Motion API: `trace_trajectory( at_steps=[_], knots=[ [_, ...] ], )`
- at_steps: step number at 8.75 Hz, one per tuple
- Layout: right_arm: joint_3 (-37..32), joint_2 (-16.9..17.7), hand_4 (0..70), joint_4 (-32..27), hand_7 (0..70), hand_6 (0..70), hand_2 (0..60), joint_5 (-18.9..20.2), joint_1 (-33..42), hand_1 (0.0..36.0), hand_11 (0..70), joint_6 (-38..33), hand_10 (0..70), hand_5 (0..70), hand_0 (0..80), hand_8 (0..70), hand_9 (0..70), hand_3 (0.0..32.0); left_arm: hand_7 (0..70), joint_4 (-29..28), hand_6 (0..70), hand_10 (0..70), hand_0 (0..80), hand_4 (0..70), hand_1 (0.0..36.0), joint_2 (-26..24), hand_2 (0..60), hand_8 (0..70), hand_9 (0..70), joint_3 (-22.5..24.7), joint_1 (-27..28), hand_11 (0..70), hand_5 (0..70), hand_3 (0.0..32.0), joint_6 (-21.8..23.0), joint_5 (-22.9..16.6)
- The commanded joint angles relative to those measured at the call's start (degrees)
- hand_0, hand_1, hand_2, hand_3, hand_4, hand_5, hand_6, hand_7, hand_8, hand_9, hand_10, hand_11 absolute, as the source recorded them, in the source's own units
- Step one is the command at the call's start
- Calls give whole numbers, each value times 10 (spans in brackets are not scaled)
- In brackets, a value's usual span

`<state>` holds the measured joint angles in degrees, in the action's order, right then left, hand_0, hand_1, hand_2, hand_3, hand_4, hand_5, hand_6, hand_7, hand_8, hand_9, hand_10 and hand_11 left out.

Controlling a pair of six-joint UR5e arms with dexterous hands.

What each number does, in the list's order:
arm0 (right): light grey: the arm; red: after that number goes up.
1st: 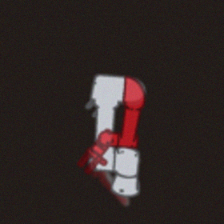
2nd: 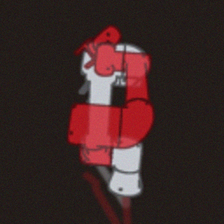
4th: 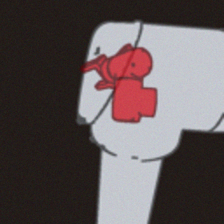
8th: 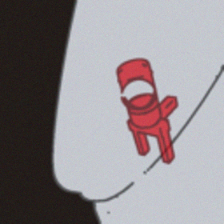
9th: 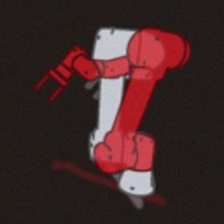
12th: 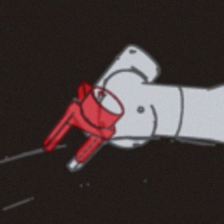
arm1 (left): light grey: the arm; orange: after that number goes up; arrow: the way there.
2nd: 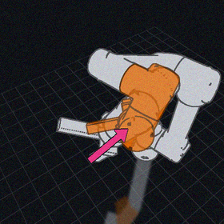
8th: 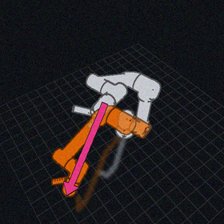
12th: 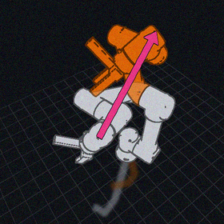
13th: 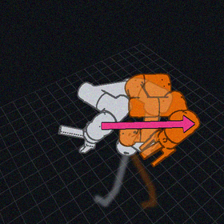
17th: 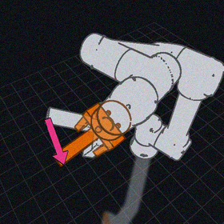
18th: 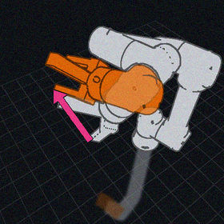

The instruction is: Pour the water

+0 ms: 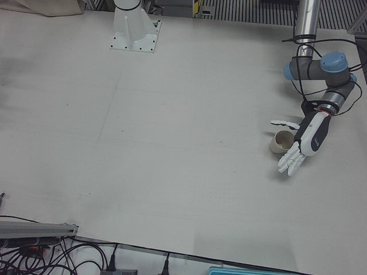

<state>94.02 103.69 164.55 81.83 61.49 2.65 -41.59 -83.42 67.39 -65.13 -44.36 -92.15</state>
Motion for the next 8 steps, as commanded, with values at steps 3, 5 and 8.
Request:
trace_trajectory(
  at_steps=[3,5,8],
  knots=[
    [-4,0,524,0,603,532,324,0,-1,110,566,0,404,439,478,484,647,0,105,0,68,27,457,137,93,0,142,31,10,1,-1,50,31,0,6,0],
    [-8,1,521,0,602,532,324,-1,-1,109,570,-1,406,436,477,484,647,0,105,1,69,30,454,138,93,0,150,31,10,2,-1,54,33,0,13,0],
    [-8,0,521,0,601,533,322,-2,-1,107,569,-1,407,434,475,485,649,0,110,5,76,30,461,148,101,0,151,33,12,6,-1,54,40,0,20,0]
  ],
)
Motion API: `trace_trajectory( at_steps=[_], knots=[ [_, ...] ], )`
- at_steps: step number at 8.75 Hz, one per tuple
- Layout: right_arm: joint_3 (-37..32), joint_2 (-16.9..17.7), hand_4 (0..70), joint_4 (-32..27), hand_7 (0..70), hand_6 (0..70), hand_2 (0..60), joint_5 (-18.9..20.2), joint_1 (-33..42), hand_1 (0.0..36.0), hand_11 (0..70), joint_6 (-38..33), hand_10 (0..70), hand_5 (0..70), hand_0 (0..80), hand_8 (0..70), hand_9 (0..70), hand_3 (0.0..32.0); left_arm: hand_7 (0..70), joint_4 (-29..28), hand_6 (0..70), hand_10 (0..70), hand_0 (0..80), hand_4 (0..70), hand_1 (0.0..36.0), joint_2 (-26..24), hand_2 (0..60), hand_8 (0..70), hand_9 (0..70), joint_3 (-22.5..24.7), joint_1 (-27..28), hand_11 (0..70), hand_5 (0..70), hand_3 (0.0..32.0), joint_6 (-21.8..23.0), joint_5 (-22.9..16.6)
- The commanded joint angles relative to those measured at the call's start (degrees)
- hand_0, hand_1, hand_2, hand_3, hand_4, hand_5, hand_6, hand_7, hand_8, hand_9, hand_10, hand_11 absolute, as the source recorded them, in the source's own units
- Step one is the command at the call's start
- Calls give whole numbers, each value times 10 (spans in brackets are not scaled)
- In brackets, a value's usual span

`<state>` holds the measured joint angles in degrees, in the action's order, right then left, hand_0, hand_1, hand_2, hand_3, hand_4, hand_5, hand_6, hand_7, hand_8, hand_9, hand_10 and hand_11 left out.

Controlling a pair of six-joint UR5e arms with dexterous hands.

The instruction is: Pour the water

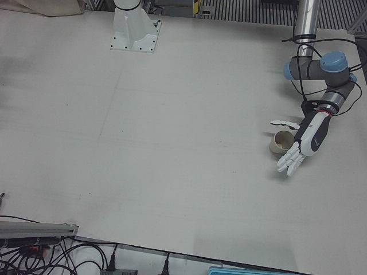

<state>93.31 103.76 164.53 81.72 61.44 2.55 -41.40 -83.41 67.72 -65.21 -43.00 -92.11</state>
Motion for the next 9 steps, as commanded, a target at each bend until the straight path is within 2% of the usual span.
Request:
trace_trajectory(
  at_steps=[1,9],
  knots=[
    [-1,0,520,1,598,532,319,-1,-1,106,572,0,408,433,475,484,647,0,110,6,77,30,460,149,100,-1,150,34,13,5,0,54,41,0,10,0],
    [-2,0,491,1,586,519,306,0,0,104,574,0,410,419,474,477,639,0,112,11,81,36,449,145,89,-9,152,35,17,-7,1,63,33,0,8,0]
  ],
)
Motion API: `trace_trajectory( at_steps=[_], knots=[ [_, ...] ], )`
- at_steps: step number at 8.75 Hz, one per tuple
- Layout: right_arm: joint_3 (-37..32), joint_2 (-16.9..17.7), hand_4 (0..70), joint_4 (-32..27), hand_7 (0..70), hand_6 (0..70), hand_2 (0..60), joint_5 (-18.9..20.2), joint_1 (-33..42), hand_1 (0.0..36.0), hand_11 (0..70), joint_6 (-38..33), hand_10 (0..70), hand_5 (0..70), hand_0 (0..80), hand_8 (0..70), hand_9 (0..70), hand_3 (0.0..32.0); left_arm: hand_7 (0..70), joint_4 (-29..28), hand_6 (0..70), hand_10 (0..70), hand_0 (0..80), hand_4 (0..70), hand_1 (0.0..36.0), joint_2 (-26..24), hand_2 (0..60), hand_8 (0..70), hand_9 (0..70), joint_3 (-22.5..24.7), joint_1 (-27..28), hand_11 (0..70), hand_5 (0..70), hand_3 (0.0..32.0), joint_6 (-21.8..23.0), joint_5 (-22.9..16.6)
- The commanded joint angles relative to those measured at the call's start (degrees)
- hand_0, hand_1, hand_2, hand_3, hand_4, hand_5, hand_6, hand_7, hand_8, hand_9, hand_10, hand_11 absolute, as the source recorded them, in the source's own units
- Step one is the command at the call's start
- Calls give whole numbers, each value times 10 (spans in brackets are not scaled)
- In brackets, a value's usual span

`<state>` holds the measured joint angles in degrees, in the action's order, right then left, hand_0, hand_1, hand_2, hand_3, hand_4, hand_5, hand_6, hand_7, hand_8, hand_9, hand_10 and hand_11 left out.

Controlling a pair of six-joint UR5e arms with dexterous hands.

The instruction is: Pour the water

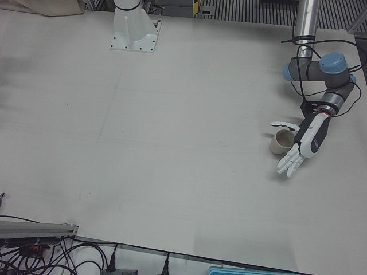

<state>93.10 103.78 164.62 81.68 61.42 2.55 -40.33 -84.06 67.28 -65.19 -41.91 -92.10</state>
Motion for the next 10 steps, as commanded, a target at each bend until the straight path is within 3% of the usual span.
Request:
trace_trajectory(
  at_steps=[1,8,10],
  knots=[
    [-1,0,492,0,586,519,308,1,0,104,575,0,410,416,474,477,639,0,112,2,79,37,445,140,89,-4,161,34,16,-5,1,64,30,0,-4,1],
    [-1,0,477,0,579,514,300,1,0,102,575,1,410,408,473,474,635,0,115,0,83,38,455,156,96,-14,167,38,21,-22,1,65,39,0,-6,1],
    [-2,0,474,0,574,510,301,1,0,103,576,1,410,406,473,472,632,0,116,0,97,44,461,317,91,-14,170,46,26,-22,1,71,134,0,-6,1]
  ],
)
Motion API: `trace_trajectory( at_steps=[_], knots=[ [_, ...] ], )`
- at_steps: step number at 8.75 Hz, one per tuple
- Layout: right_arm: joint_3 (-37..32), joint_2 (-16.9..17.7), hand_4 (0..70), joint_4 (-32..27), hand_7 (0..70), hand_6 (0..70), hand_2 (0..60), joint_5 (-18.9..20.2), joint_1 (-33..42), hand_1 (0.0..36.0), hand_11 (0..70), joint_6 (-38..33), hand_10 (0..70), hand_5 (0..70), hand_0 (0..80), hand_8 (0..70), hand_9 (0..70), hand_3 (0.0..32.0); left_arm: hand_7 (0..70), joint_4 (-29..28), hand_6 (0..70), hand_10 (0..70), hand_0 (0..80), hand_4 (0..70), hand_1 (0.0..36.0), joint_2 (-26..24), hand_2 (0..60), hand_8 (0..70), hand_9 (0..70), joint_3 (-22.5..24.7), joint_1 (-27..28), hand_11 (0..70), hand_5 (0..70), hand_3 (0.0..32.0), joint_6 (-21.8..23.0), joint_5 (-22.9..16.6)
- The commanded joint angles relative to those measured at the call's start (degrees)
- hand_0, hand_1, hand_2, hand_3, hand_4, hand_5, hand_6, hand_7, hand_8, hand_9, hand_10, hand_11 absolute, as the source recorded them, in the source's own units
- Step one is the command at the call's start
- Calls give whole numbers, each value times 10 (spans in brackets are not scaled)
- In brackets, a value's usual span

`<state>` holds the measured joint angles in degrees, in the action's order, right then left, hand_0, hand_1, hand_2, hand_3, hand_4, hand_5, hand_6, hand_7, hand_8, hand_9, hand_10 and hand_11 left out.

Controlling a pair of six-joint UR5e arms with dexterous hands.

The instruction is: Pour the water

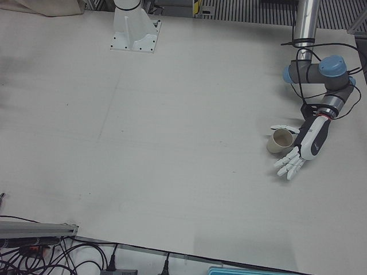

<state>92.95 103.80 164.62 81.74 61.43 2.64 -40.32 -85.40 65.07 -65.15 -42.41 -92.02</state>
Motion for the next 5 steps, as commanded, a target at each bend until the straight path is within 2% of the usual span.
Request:
trace_trajectory(
  at_steps=[1,2,3,4,5],
  knots=[
    [0,0,471,0,575,510,299,0,0,103,575,0,410,401,473,472,632,0,123,0,108,47,471,508,96,1,190,60,37,1,-1,71,294,0,0,0],
    [0,1,467,0,571,507,298,0,0,104,572,0,408,401,474,471,630,0,136,0,127,50,481,647,104,1,205,70,50,1,-1,73,423,0,4,0],
    [0,1,459,0,567,503,295,0,0,106,572,0,408,397,474,468,627,0,158,1,156,55,510,700,130,1,217,87,70,5,-1,80,663,0,8,0],
    [0,5,458,0,566,502,295,0,0,104,574,0,409,397,474,469,628,0,182,3,194,68,625,700,209,1,194,110,95,7,-1,105,700,0,11,0],
    [0,5,452,-1,563,499,294,0,0,104,575,0,410,393,473,468,627,0,202,10,228,85,800,700,328,1,247,132,116,8,-1,140,700,0,22,0]
  ],
)
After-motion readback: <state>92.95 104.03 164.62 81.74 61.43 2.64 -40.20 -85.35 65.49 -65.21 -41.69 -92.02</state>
